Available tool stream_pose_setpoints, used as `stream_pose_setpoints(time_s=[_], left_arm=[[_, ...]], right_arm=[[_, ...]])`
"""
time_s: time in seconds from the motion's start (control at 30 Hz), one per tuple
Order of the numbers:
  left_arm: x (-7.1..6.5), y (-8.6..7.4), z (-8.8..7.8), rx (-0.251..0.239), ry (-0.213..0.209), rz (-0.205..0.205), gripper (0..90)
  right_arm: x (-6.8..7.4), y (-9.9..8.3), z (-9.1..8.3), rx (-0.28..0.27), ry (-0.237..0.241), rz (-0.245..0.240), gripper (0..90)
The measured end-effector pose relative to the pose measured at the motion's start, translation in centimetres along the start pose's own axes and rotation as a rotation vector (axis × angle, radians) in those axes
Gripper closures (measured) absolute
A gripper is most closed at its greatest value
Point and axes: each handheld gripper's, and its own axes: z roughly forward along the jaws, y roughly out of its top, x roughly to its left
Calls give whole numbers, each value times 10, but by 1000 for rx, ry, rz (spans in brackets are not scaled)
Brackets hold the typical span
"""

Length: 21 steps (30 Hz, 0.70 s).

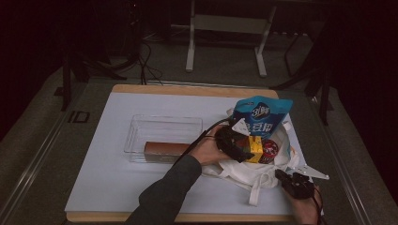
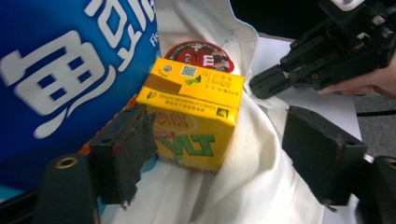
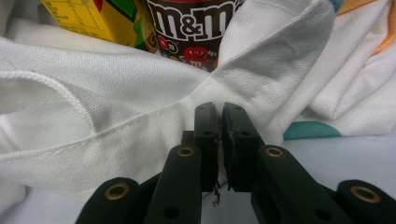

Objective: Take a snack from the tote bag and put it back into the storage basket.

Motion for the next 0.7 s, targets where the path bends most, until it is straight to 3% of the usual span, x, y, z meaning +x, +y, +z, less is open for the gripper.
stream_pose_setpoints(time_s=[0.37,0.7], left_arm=[[9,4,19,32,18,-11,192],[15,2,30,30,-11,-22,181]], right_arm=[[0,0,0,0,2,0,843],[-1,0,0,-2,6,0,840]])
